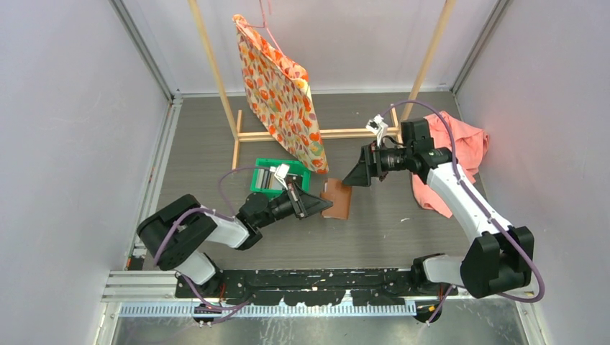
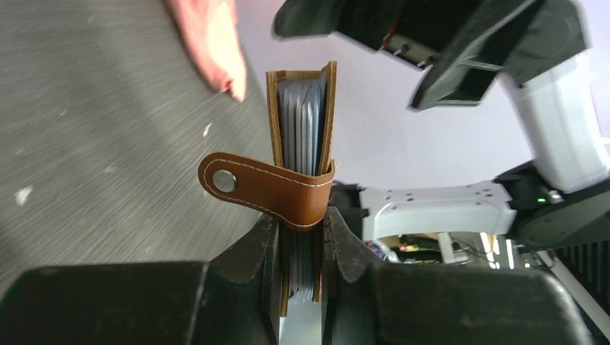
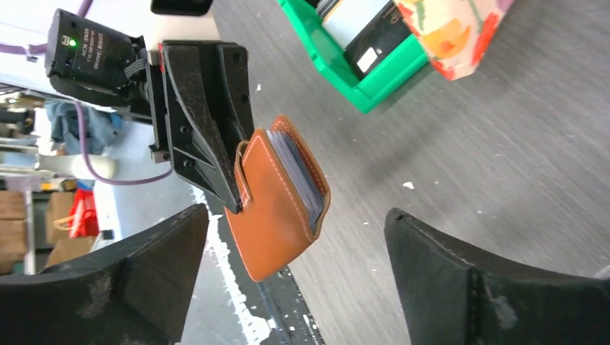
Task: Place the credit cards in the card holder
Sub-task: Close the card holder at the center of the board.
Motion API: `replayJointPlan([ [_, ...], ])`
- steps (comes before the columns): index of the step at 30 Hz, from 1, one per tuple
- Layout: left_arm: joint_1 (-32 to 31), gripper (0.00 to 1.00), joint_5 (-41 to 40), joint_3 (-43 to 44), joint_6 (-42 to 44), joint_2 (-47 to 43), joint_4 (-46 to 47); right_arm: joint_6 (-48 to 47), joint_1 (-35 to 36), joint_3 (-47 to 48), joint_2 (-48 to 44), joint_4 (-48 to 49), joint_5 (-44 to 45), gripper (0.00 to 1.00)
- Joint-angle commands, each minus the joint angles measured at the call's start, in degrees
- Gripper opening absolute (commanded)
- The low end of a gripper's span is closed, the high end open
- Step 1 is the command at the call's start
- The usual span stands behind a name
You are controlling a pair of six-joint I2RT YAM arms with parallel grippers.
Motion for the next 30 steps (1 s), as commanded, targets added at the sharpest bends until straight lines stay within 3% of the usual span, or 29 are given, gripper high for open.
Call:
replayJointPlan([
  [1,-0.42,0.00,2.50,-0.94,4.46,-4.88,-9.04,-7.95,-3.07,0.12,-4.80,-1.77,3.67,0.99],
  [4,-2.94,0.00,-0.93,2.77,14.28,-14.89,-34.66,-8.28,-5.94,-2.60,-6.83,-0.22,4.08,1.00],
  [5,-5.74,0.00,-5.72,7.86,19.75,-20.14,-54.49,-7.54,-6.48,-3.93,-7.12,0.52,4.45,1.00],
  [8,-13.58,0.00,-26.40,19.83,31.73,-23.83,-88.41,-6.13,-7.53,-4.68,-6.78,1.10,3.34,1.00],
  [9,-14.70,0.00,-29.35,22.76,32.20,-22.97,-97.63,-6.08,-7.77,-4.53,-6.49,0.98,2.70,1.00],
  [12,-19.20,0.00,-39.55,32.16,33.08,-17.42,-112.35,-5.88,-8.02,-4.15,-5.49,1.37,3.48,1.00],
  [21,-29.97,0.00,-66.47,59.09,34.13,11.34,-136.02,-5.03,-10.00,-4.10,-4.35,1.18,5.70,1.00],
  [28,-30.26,0.00,-62.93,64.27,36.46,21.55,-132.29,-3.96,-11.54,-4.30,-3.92,1.63,5.84,1.00],
  [29,-30.26,0.02,-61.80,64.11,36.51,22.02,-131.00,-3.91,-11.58,-4.30,-3.89,1.67,5.88,1.00],
  [30,-30.26,0.10,-60.74,63.91,36.50,22.34,-130.21,-3.80,-11.57,-4.30,-3.73,1.71,5.86,1.00],
])
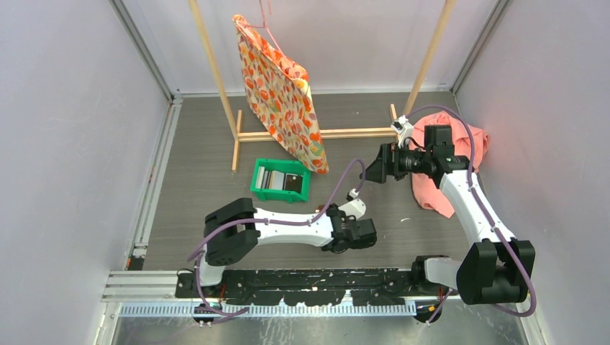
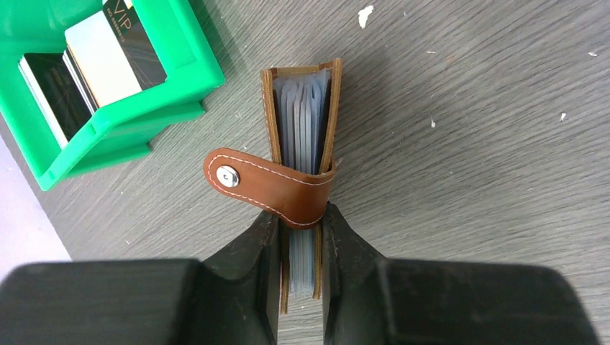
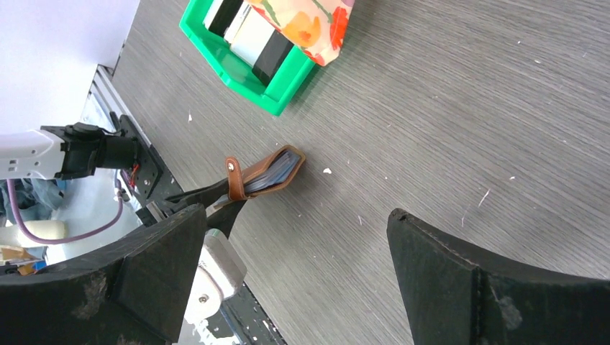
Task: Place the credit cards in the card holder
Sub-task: Close the card holder at the center of the board.
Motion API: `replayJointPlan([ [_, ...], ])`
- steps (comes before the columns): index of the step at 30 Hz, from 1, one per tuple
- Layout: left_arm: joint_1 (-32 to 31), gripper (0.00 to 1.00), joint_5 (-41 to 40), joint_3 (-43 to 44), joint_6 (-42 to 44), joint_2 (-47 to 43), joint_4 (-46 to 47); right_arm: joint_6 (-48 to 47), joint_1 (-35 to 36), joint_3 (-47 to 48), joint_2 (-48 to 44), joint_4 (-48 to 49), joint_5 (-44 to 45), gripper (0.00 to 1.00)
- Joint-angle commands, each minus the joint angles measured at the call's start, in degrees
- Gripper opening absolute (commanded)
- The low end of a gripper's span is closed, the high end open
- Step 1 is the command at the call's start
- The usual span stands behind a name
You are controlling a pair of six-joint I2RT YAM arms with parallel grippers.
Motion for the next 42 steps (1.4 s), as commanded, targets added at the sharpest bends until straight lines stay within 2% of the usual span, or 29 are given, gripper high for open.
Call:
replayJointPlan([
  [1,0.12,0.24,0.45,1.80,1.03,0.36,1.26,0.79,-0.47,0.32,0.47,1.98,0.24,1.00],
  [3,0.12,0.40,2.77,0.96,0.32,0.29,2.62,0.82,-1.74,0.40,0.79,1.73,0.05,1.00],
  [7,0.12,0.62,7.98,-1.61,-0.39,-2.24,6.36,0.77,-2.78,0.41,1.28,1.50,-0.10,1.00],
  [9,0.12,0.67,10.46,-3.62,-0.24,-4.94,9.32,0.68,-2.97,0.40,1.46,1.43,-0.06,1.00],
  [18,0.21,0.69,21.10,-12.64,2.89,-20.46,24.00,-2.94,-3.87,1.44,1.14,-1.70,1.76,1.00],
  [22,1.63,0.67,27.29,-19.67,5.04,-29.80,32.22,-9.57,-3.87,1.50,1.11,-5.40,-4.57,1.00],
  [25,6.20,0.67,35.44,-29.81,4.25,-38.88,42.61,-22.05,-2.44,1.78,1.41,-13.77,-11.90,1.00],
  [27,12.82,0.65,40.99,-37.81,-0.34,-43.65,49.94,-34.73,1.59,1.76,1.09,-19.20,-12.16,0.97],
  [30,20.93,0.59,50.13,-47.83,-6.70,-47.99,57.70,-59.44,9.32,0.73,0.44,-28.77,-11.34,0.94],
  [32,22.10,0.52,50.51,-50.18,-6.57,-49.17,57.09,-74.57,14.73,0.81,0.63,-34.47,-9.44,0.94],
  [35,22.10,0.42,48.26,-49.19,-4.73,-48.19,53.93,-93.05,19.21,3.71,4.62,-42.20,-7.01,0.91],
  [36,22.10,0.39,47.11,-48.50,-3.89,-47.27,52.76,-97.08,20.52,5.30,7.80,-44.12,-6.30,0.88],
  [38,22.16,0.38,44.06,-47.42,-2.69,-45.55,49.86,-99.32,22.26,8.81,12.50,-46.07,-5.81,0.80],
  [42,22.01,0.43,40.50,-48.67,-3.74,-43.72,50.76,-98.82,23.69,11.73,17.74,-49.00,-7.41,0.67],
])
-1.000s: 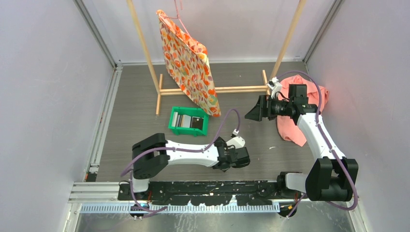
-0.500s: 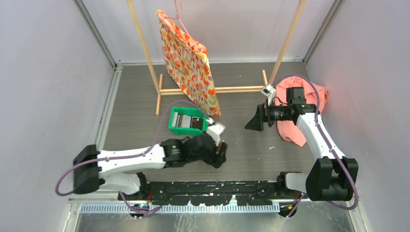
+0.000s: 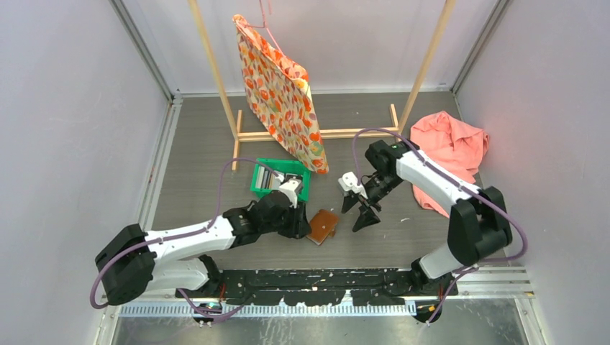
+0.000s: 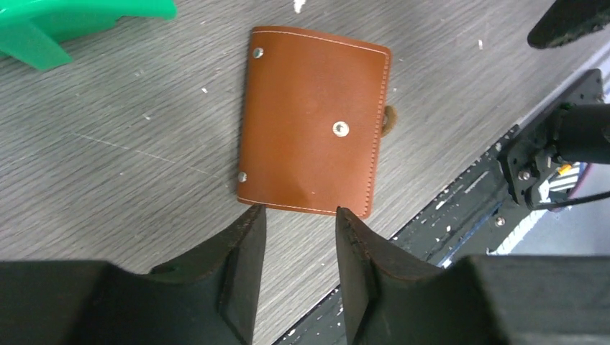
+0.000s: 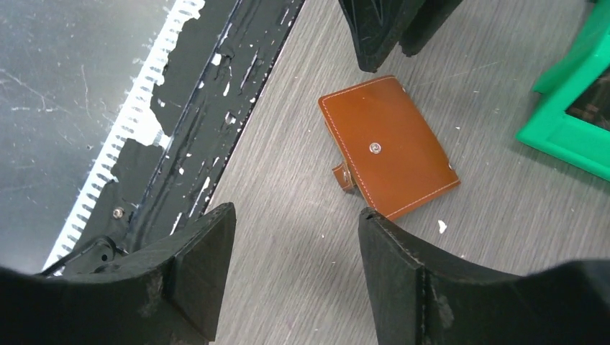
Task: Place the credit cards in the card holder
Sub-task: Close the card holder at the center of the board.
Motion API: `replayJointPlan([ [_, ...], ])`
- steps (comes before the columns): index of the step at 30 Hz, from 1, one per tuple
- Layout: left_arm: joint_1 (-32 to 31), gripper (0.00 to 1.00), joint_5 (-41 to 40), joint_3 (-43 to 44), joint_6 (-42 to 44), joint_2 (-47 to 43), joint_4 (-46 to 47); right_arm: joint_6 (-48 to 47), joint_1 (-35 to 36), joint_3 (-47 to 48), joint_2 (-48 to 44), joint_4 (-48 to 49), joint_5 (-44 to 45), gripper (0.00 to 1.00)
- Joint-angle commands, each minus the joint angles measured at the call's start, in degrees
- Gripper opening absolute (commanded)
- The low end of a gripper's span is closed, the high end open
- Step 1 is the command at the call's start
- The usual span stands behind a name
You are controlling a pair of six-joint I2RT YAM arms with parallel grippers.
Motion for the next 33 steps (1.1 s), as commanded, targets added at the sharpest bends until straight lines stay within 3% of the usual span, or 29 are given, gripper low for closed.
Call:
replayJointPlan([
  [1,-0.07,0.44,-2.93,-0.49,-0.85,1.96,3.78,-8.69,0.99,2.45,2.70,-5.67,-0.08,0.66],
  [4,-0.07,0.48,-2.61,-1.24,-2.20,5.27,6.83,3.07,1.39,-1.70,0.31,4.00,2.71,0.66],
  [7,-0.07,0.50,-3.26,-0.07,-3.24,8.39,7.23,8.29,2.47,-3.48,-0.41,8.96,7.47,0.60],
  [13,-0.05,0.52,-3.87,-1.78,-8.75,11.86,12.21,11.05,3.78,-3.76,3.35,11.99,15.91,0.29],
  [16,-0.13,0.49,-3.75,-2.74,-10.49,13.08,13.35,14.25,5.78,-4.58,5.14,15.13,17.97,0.02],
  [24,-4.24,0.37,-6.81,-1.65,-16.48,18.16,14.98,23.96,7.63,0.03,5.85,14.98,24.06,0.01],
  [28,-9.47,0.23,-12.58,-0.53,-23.76,22.13,17.49,33.41,0.01,8.74,6.37,6.96,21.18,0.03],
  [31,-13.60,0.22,-18.96,1.65,-28.78,26.05,19.78,39.72,-5.28,6.44,0.86,9.43,18.49,0.10],
  [33,-15.04,0.22,-20.78,3.06,-30.53,28.82,22.75,46.52,-6.75,2.98,-3.11,14.87,20.21,0.22],
])
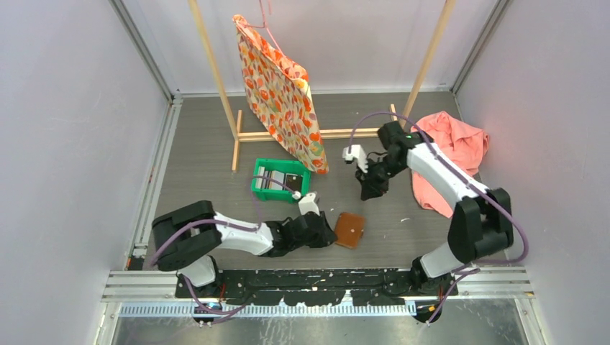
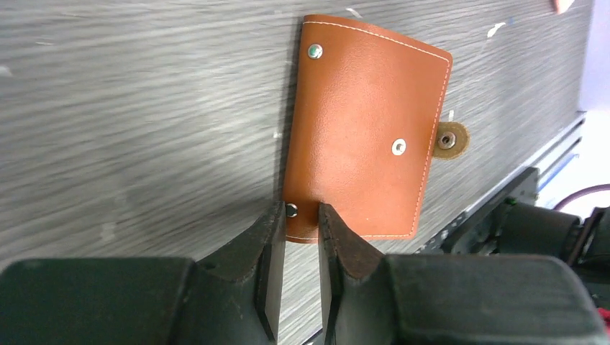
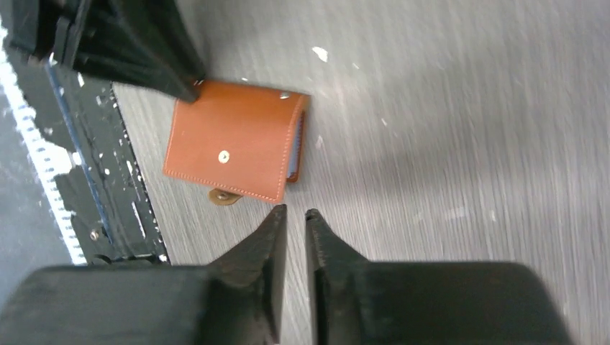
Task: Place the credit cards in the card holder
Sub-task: Close the card holder at the center of the board.
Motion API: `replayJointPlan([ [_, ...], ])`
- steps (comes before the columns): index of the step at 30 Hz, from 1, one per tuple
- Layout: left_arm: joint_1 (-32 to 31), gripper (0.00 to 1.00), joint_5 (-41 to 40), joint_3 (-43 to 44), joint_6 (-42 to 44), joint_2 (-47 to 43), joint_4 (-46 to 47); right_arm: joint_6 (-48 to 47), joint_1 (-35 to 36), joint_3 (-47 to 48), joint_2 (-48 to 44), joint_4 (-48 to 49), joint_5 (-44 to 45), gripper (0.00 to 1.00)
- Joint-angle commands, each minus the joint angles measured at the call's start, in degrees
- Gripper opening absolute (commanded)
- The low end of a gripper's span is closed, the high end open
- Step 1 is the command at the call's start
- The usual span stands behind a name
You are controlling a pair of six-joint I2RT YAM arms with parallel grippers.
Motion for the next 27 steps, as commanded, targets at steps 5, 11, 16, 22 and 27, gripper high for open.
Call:
replayJointPlan([
  [5,-3.97,0.23,-8.47,5.09,-6.87,13.01,9.84,21.01,-8.61,-4.78,-13.50,2.41,-0.15,0.34],
  [11,-5.66,0.29,-14.39,4.73,1.26,10.32,11.59,19.61,-11.46,-6.63,-12.82,-4.55,4.20,0.41],
  [16,-7.09,0.36,-21.63,4.10,16.32,1.50,4.45,22.18,-11.48,-7.56,-7.28,-2.23,7.94,0.46],
  [22,-7.07,0.64,-30.13,-0.78,30.27,-8.53,6.33,23.99,-11.40,-3.19,7.09,-3.14,5.90,0.48],
  [27,-4.27,1.00,-24.20,-8.83,32.59,-13.91,17.18,24.33,-11.18,-1.67,12.67,-2.15,6.37,0.52],
])
